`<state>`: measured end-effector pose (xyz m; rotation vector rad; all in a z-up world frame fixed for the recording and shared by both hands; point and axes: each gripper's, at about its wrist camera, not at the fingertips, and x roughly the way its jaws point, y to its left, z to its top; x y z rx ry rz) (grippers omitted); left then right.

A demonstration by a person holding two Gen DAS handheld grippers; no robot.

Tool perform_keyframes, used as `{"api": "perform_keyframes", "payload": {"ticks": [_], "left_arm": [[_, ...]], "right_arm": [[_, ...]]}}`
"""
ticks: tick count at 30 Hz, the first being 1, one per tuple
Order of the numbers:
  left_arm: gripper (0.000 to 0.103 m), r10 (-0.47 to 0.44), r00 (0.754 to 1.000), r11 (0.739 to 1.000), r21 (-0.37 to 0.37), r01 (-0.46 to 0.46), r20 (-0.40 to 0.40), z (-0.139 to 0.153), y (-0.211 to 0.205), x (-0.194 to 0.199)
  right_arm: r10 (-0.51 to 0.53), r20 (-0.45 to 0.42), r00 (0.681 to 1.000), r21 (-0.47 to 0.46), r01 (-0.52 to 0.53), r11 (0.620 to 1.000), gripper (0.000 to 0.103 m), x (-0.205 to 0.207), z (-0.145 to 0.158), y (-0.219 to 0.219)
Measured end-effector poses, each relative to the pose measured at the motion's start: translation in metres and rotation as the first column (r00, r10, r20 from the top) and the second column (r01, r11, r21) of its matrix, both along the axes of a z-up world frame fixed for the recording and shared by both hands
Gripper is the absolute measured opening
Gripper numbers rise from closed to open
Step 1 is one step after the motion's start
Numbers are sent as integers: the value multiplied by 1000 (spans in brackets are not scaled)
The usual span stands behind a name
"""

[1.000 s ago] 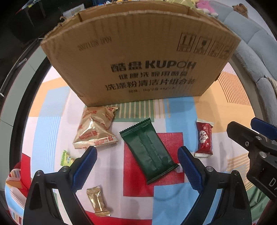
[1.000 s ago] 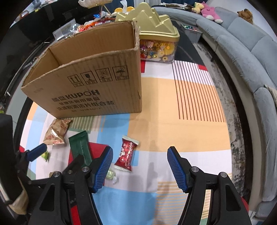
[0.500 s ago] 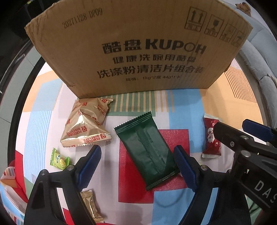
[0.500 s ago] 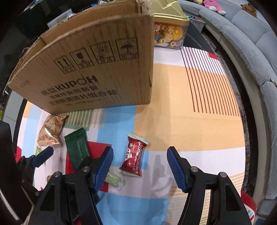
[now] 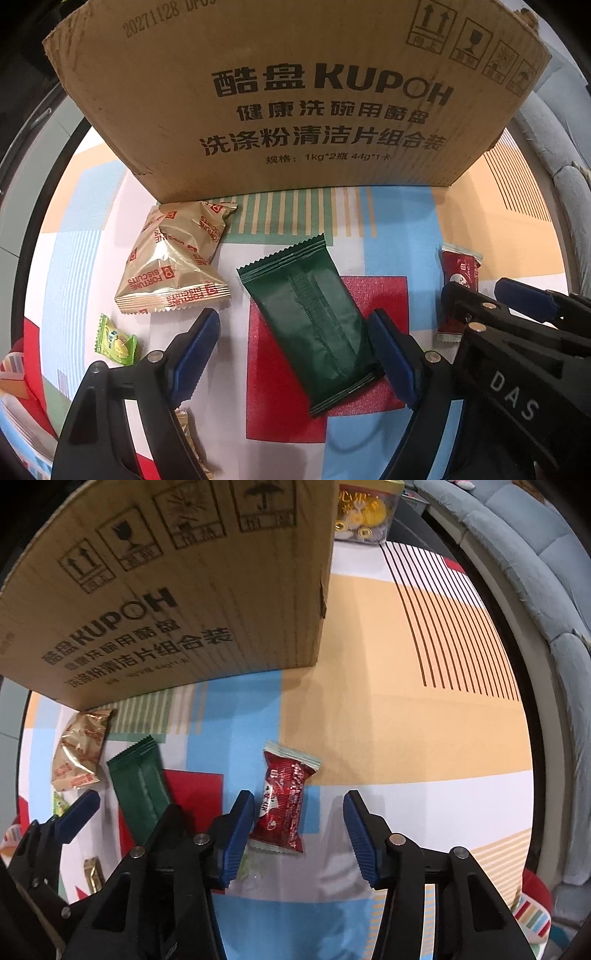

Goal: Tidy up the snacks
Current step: 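Grasp the dark green packet with the left tool while the right tool grasps the red-wrapped candy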

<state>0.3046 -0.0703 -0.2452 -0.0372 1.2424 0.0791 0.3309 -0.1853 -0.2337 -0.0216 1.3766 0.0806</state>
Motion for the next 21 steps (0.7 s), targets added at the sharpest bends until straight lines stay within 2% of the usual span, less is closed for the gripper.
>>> {"api": "perform_keyframes", "payload": {"ticks": [8, 9, 11, 15, 21], "left_arm": [[76, -7, 1000, 1000, -14, 7, -1, -21, 1, -1], [75, -7, 1000, 1000, -14, 7, 1, -20, 0, -2], [70, -15, 1000, 1000, -15, 15, 7, -19, -1, -4], [53, -35, 999, 999, -15, 35, 17, -18, -4, -5], [47, -48, 999, 999, -15, 48, 21, -9, -6, -7]], "right_arm": [[-4, -7, 1000, -8, 4, 1000, 40, 6, -11, 0], [-1, -3, 1000, -9, 1, 1000, 37, 6, -11, 1], [3, 2, 1000, -9, -3, 1000, 24, 6, -10, 4], [-1, 4, 1000, -2, 1, 1000, 23, 7, -11, 6], [-15, 14, 1000, 7, 15, 1000, 22, -1, -4, 0]]}}
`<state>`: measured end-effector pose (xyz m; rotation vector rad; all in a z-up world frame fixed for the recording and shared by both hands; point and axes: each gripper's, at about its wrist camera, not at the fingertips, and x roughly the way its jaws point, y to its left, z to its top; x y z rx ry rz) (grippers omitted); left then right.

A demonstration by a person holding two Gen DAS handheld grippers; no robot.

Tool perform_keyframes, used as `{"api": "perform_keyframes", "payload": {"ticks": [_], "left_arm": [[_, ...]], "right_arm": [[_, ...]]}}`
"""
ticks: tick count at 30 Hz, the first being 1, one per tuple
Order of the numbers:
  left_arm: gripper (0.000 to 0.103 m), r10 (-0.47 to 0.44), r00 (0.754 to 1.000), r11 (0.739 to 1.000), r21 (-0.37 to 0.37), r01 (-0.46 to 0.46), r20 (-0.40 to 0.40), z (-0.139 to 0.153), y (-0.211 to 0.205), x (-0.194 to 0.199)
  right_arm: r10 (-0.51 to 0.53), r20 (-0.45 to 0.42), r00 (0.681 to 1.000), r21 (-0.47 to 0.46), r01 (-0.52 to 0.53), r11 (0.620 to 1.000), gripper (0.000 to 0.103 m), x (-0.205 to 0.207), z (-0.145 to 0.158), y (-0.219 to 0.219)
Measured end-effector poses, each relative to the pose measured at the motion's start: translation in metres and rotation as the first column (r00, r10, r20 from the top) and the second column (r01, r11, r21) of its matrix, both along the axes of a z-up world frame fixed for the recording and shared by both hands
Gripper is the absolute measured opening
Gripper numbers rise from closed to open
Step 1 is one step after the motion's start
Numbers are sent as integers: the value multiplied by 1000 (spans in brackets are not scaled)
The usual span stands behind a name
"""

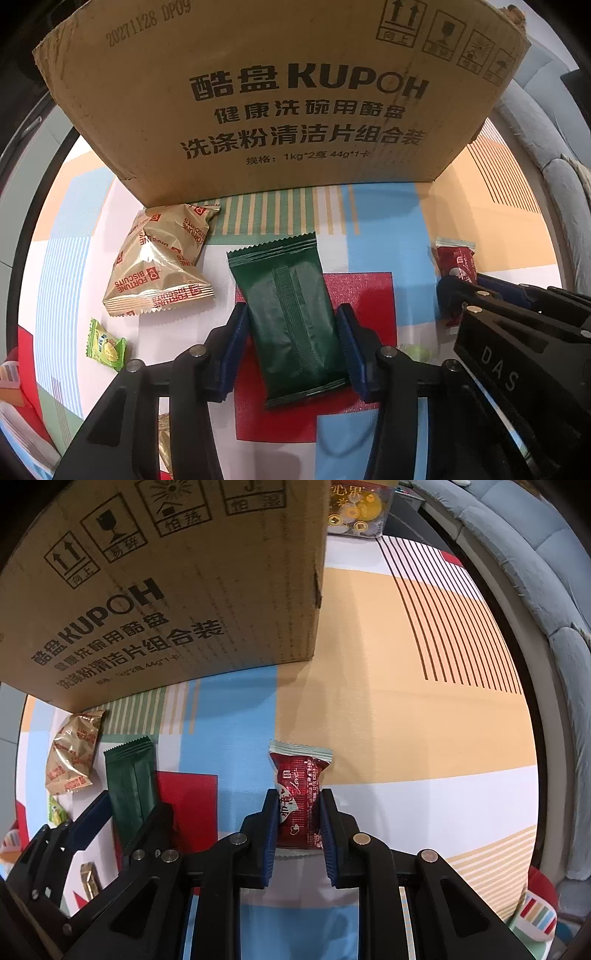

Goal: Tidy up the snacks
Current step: 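Lift the green packet and red candy with both tools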

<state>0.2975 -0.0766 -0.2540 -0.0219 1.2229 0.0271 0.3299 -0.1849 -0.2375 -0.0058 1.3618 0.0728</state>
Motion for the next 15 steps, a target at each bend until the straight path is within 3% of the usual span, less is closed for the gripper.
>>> {"api": "perform_keyframes", "payload": {"ticks": [15], "left_arm": [[45, -7, 999, 1000, 7, 7, 43, 29, 5, -9]], "right_arm": [[3, 62, 998, 11, -3, 1000, 22, -15, 30, 1]]}}
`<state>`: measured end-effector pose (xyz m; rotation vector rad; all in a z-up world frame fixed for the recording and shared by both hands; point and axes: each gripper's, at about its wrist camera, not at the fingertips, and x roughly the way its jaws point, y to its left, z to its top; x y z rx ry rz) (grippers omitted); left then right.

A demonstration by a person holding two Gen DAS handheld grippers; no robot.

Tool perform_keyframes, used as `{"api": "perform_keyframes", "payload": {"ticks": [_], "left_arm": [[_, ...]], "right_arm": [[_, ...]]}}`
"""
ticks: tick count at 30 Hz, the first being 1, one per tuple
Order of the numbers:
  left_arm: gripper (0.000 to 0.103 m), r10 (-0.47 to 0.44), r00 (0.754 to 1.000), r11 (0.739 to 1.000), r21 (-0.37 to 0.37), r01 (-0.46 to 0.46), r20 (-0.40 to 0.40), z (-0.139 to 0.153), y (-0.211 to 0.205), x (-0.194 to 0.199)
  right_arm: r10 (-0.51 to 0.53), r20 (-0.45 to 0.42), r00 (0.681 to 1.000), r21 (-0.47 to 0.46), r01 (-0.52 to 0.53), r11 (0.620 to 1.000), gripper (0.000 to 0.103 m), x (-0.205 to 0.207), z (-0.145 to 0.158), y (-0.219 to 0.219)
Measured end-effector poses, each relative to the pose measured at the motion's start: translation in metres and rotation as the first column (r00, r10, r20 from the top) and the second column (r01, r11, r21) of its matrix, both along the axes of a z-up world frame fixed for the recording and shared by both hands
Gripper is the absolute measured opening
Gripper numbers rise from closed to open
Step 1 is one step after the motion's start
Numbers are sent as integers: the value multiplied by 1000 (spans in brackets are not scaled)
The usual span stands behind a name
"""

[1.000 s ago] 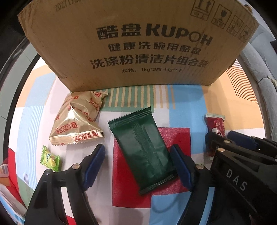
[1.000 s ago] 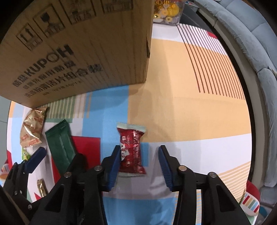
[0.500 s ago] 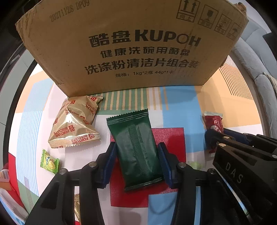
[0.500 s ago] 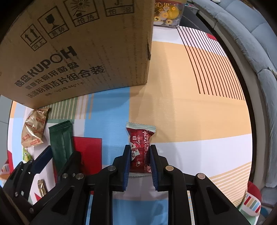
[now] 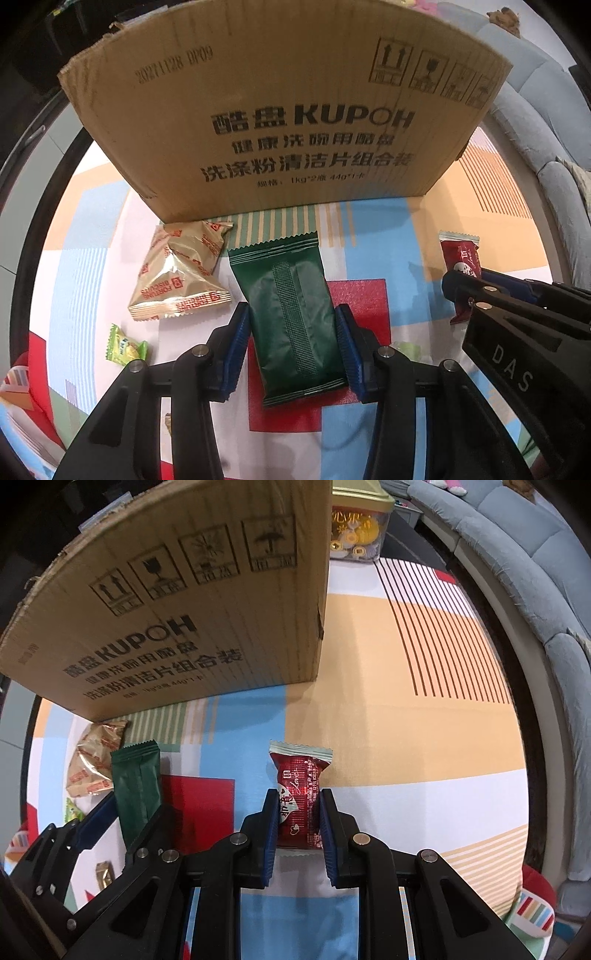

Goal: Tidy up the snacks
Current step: 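Lift the green packet and red candy with both tools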

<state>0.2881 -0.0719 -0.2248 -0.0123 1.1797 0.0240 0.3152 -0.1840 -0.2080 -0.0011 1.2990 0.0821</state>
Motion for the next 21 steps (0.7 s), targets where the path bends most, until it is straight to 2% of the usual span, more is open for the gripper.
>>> {"api": "perform_keyframes", "payload": {"ticks": [21], "left_arm": [[45, 6, 996, 1000, -7, -6, 94, 63, 9, -23]], "right_arm": [[1, 104, 995, 13, -3, 1000, 22, -22, 61, 1]]}}
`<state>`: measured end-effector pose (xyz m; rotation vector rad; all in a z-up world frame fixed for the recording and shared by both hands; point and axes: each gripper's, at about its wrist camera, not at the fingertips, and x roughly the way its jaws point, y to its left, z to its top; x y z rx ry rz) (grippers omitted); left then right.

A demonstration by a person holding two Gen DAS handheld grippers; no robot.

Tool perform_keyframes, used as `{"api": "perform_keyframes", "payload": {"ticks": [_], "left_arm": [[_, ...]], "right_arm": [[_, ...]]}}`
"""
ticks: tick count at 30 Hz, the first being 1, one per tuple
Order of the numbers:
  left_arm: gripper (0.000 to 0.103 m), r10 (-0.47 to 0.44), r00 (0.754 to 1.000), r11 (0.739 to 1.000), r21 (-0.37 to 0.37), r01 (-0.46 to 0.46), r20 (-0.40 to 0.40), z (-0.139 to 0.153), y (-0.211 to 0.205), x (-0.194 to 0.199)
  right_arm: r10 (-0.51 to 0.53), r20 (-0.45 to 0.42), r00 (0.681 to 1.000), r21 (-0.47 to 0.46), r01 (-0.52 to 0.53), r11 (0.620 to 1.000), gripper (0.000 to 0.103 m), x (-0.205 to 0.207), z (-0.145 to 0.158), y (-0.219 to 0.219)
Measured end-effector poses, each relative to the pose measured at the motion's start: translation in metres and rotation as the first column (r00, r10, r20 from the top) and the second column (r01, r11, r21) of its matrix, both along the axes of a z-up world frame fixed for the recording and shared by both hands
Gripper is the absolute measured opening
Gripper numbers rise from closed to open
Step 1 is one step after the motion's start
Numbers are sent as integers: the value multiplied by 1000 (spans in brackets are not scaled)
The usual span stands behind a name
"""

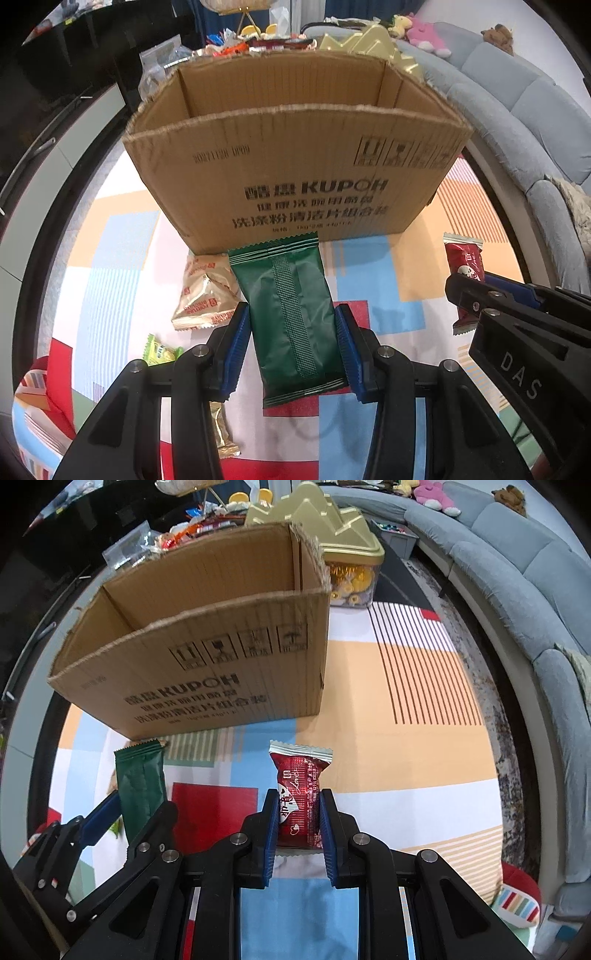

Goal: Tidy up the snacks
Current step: 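Lift the green packet and red candy with both tools, then carry the green packet and red candy with both tools over the cardboard box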

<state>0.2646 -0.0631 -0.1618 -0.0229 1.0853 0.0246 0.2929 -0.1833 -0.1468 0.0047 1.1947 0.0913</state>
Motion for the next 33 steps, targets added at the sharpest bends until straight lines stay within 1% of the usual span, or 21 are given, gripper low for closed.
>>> {"api": "perform_keyframes", "payload": {"ticks": [16, 28, 33], "left_arm": [[45, 27, 997, 1000, -13, -26, 77, 41, 16, -15], [45, 39, 990, 999, -14, -38, 135, 70, 27, -10], [45, 39, 986, 999, -8, -38, 160, 82, 30, -9]], "right_arm": [[17, 73, 997, 12, -18, 1000, 22, -16, 39, 6], [36, 128, 991, 27, -40, 999, 22, -18, 64, 12], [44, 165, 985, 44, -52, 998, 22, -17, 78, 15]]}}
